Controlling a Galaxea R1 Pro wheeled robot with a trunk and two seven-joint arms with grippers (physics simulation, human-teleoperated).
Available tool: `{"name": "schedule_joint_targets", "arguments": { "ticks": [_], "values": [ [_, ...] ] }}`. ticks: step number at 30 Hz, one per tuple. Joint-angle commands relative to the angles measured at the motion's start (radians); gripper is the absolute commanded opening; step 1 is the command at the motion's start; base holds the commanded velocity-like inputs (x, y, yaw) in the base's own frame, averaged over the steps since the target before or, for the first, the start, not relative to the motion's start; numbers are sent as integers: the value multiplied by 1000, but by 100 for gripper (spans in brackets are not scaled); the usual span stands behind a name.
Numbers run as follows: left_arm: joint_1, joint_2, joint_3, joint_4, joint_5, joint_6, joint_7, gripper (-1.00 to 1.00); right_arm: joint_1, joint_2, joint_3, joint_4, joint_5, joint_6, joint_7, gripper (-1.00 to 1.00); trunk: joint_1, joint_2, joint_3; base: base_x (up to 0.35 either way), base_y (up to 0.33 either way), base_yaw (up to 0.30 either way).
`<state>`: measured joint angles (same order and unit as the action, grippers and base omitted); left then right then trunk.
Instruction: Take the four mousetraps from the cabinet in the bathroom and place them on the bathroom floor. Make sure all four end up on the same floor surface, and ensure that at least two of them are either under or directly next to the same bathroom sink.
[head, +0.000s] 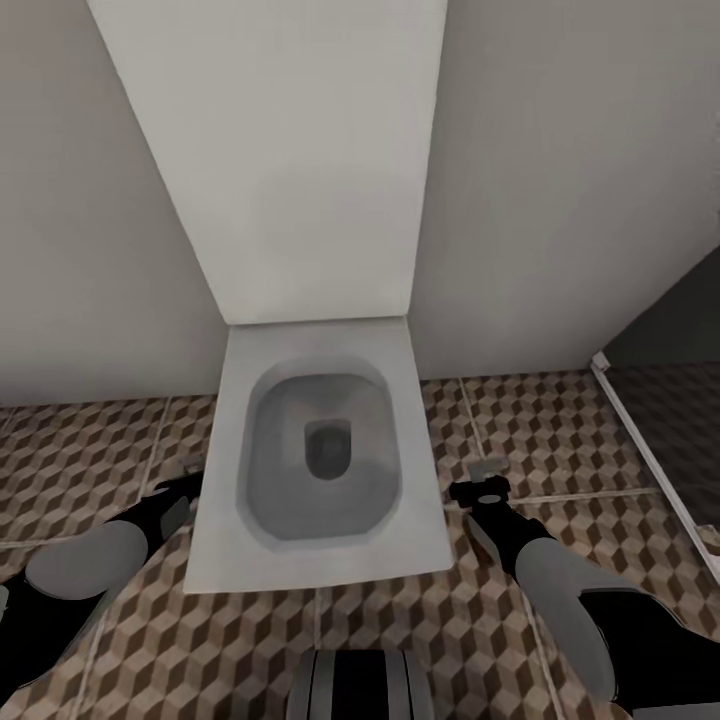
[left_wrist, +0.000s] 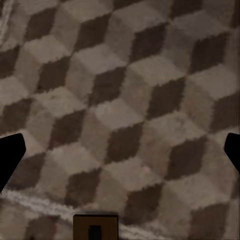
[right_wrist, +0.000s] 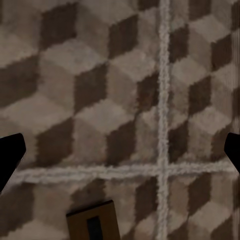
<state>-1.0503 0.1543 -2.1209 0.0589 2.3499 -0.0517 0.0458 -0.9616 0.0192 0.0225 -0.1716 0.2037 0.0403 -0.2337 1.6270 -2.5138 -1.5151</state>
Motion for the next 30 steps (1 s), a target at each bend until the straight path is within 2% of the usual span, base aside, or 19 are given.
{"name": "schedule_joint_targets", "arguments": {
  "ticks": [1,30],
  "values": [
    [0,1,-8,-2,6,-3,5,100,0,0,2,0,6,4,-4,100,-1,0,3,0,0,0],
    [0,1,-8,-2,6,-3,6,100,0,1,2,0,6,4,-4,100,-14,7,116,0,0,0]
  ]
}}
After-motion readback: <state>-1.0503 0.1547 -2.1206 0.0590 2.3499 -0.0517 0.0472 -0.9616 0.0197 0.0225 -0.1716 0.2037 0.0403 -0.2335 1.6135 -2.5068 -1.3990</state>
